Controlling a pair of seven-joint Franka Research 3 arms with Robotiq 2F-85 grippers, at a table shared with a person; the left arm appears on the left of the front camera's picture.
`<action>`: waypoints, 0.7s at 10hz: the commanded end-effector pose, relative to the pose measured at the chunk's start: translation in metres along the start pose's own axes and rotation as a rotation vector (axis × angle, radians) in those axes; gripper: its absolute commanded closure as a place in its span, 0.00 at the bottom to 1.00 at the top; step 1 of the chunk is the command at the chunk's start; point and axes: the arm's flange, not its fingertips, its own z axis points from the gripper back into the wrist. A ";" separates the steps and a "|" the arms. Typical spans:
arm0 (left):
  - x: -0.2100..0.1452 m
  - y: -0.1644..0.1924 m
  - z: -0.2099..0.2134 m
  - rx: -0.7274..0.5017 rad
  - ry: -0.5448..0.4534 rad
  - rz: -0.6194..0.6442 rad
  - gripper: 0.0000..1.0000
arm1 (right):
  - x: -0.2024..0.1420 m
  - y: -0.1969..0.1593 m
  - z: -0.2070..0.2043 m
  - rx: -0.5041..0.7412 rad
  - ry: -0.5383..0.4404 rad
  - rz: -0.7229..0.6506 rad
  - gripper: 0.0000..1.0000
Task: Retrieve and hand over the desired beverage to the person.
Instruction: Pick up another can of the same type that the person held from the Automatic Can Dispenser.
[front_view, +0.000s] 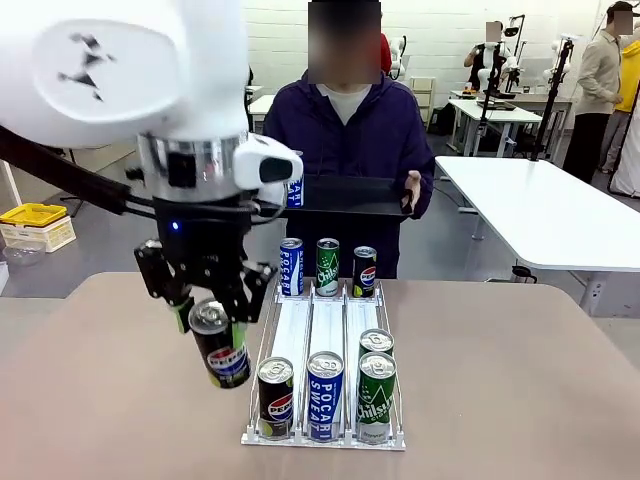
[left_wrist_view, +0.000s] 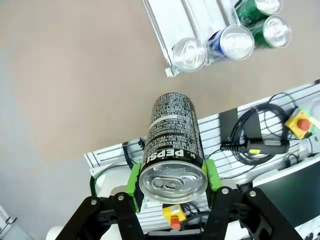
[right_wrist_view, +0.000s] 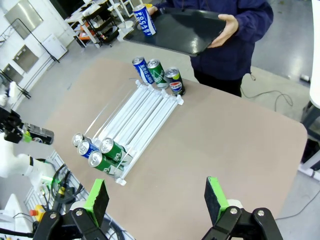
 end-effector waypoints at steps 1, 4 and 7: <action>0.014 0.003 0.033 -0.004 -0.058 -0.017 0.96 | 0.002 -0.002 -0.001 0.035 -0.022 0.012 0.00; 0.051 -0.001 0.077 -0.008 -0.022 0.021 0.96 | 0.002 -0.002 -0.001 0.035 -0.022 0.012 0.00; 0.089 0.006 0.098 -0.084 0.068 0.028 0.96 | 0.002 -0.002 -0.001 0.035 -0.022 0.012 0.00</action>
